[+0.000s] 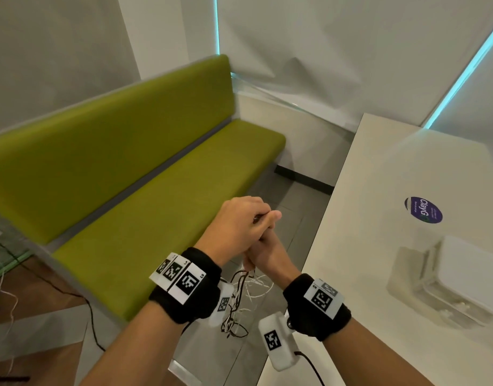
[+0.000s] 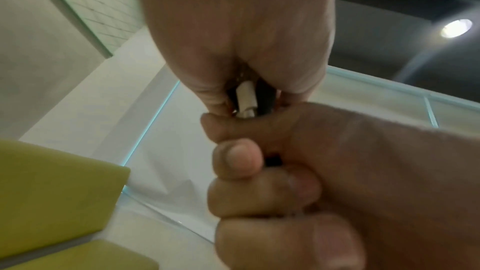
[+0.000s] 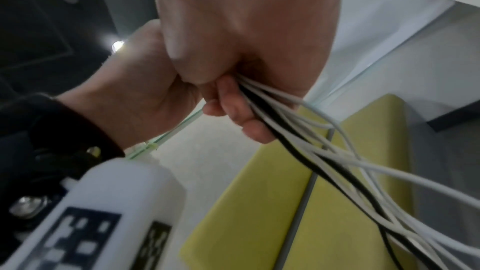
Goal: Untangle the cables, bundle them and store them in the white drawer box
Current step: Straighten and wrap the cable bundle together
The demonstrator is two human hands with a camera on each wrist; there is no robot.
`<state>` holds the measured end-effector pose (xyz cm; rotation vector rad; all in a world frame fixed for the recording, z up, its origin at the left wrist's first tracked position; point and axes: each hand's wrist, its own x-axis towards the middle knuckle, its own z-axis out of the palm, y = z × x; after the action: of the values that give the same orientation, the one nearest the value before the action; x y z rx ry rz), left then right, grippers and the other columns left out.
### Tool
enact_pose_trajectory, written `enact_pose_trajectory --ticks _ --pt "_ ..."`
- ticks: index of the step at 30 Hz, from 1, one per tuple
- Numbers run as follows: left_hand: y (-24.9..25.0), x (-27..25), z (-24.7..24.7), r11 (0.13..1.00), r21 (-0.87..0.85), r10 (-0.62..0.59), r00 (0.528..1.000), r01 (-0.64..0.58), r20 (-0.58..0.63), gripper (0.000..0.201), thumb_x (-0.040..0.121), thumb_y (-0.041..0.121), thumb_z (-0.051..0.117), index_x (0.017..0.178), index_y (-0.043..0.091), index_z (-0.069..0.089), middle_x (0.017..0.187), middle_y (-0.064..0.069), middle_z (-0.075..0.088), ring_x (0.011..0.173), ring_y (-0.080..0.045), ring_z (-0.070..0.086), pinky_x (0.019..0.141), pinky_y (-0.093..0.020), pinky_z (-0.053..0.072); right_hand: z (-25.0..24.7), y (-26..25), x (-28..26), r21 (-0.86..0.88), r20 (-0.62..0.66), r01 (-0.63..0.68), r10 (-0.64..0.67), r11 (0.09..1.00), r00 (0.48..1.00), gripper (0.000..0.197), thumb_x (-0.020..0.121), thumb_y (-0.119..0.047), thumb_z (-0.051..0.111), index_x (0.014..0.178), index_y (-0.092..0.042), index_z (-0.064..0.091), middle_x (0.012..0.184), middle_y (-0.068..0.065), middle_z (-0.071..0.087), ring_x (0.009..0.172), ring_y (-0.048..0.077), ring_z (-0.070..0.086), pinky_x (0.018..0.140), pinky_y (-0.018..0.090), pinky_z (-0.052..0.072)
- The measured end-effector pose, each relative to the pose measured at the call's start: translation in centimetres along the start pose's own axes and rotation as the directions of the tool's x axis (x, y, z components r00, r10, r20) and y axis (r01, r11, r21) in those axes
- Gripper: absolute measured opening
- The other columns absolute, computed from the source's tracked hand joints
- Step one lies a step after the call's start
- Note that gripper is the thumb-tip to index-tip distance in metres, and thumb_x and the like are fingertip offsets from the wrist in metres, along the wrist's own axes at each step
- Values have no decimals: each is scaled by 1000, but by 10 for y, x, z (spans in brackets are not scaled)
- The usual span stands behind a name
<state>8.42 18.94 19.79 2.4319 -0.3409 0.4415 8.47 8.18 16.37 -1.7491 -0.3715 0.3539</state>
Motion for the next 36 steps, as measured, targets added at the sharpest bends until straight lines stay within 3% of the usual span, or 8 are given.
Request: enact_pose_trajectory --ticks 4,9,14,20,23,26,32,36 --pt "5 5 -7 995 90 35 998 -41 61 33 97 34 48 107 18 75 106 2 75 99 -15 67 84 -35 48 1 -14 2 30 28 67 -68 997 997 37 94 11 39 69 -15 42 43 -10 45 39 0 41 42 16 31" --pt "1 17 -11 987 140 -112 967 82 227 29 102 31 41 104 22 69 105 2 71 98 -19 64 87 -39 45 3 -7 11 9 -49 48 -48 999 998 18 92 -3 48 83 -19 46 54 -11 47 43 -1 41 45 19 32" --pt "3 7 -8 966 -191 -110 948 173 300 32 98 47 39 105 31 67 107 9 66 101 -8 61 94 -37 47 2 -5 9 -339 -68 61 -89 939 994 36 94 -7 51 70 -31 40 64 -9 46 59 9 46 53 29 40" --pt "-17 -32 -22 615 -720 -279 943 321 181 44 97 51 38 137 36 47 129 13 62 126 -6 53 112 -39 34 -11 -9 -4 121 9 5 -6 993 1000 36 98 -27 59 63 -35 59 48 -13 38 42 3 29 45 19 27" --pt "-31 -51 -7 580 -680 -266 893 449 363 43 94 9 51 124 39 53 126 20 59 126 -4 52 110 -34 39 -18 -18 -10 185 118 -6 -16 983 993 35 95 -34 57 60 -34 58 48 -15 36 42 3 29 45 17 27" --pt "-32 -63 20 622 -613 -173 849 487 499 51 84 15 68 126 40 53 130 18 59 127 -1 51 114 -40 35 -21 -25 -14 208 149 -28 -4 978 989 41 92 -39 65 61 -22 43 48 -13 34 41 4 30 45 18 26" --pt "-26 -60 69 850 -418 -113 885 321 451 32 87 40 66 89 8 64 81 -7 68 73 -22 63 72 -47 54 -21 -40 -18 235 222 -23 -30 972 975 48 89 -42 61 53 -27 34 50 -6 22 43 13 16 46 30 15" --pt "-63 -77 85 773 -441 -323 881 457 347 41 89 40 67 72 3 61 62 -2 50 55 -12 43 57 -31 34 -33 -71 -10 244 233 63 -122 968 965 51 97 -32 52 48 -31 36 44 -11 25 38 11 17 43 25 16"
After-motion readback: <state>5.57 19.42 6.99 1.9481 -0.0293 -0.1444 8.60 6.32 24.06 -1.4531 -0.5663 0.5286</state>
